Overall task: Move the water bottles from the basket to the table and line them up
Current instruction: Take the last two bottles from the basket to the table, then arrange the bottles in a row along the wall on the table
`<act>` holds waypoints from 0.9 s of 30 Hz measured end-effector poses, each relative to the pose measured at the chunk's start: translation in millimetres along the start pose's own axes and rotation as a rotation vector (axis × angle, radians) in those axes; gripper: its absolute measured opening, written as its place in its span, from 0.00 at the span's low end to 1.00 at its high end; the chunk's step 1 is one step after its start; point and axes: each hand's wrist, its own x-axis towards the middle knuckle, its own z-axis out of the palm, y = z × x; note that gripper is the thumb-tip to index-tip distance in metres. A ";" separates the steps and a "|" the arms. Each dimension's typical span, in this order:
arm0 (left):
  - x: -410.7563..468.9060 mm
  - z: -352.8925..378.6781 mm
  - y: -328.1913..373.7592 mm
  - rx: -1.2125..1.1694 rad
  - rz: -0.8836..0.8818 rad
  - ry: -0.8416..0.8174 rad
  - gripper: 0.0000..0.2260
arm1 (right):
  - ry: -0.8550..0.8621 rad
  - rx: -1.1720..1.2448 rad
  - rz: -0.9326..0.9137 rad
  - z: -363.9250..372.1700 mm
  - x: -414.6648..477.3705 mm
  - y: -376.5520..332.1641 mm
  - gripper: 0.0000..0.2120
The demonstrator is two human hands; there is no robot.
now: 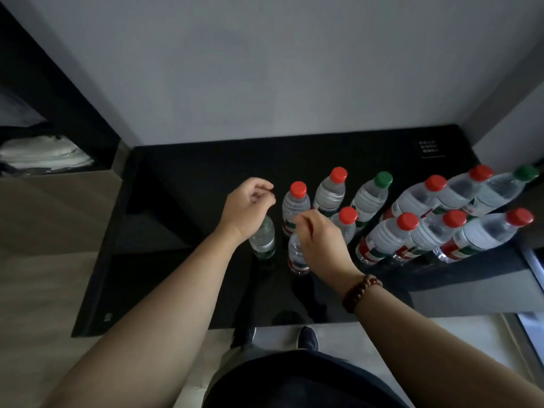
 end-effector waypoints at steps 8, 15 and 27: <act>33.0 25.5 65.0 0.802 0.234 -0.259 0.26 | -0.295 -0.661 -0.164 -36.9 0.1 -21.1 0.23; 37.3 9.1 67.2 0.888 0.161 -0.180 0.10 | -0.484 -0.764 -0.236 -33.0 -1.3 -54.1 0.09; -3.3 -153.8 -0.5 0.930 0.102 -0.025 0.09 | -0.713 -0.819 -0.473 55.5 -6.1 -154.9 0.09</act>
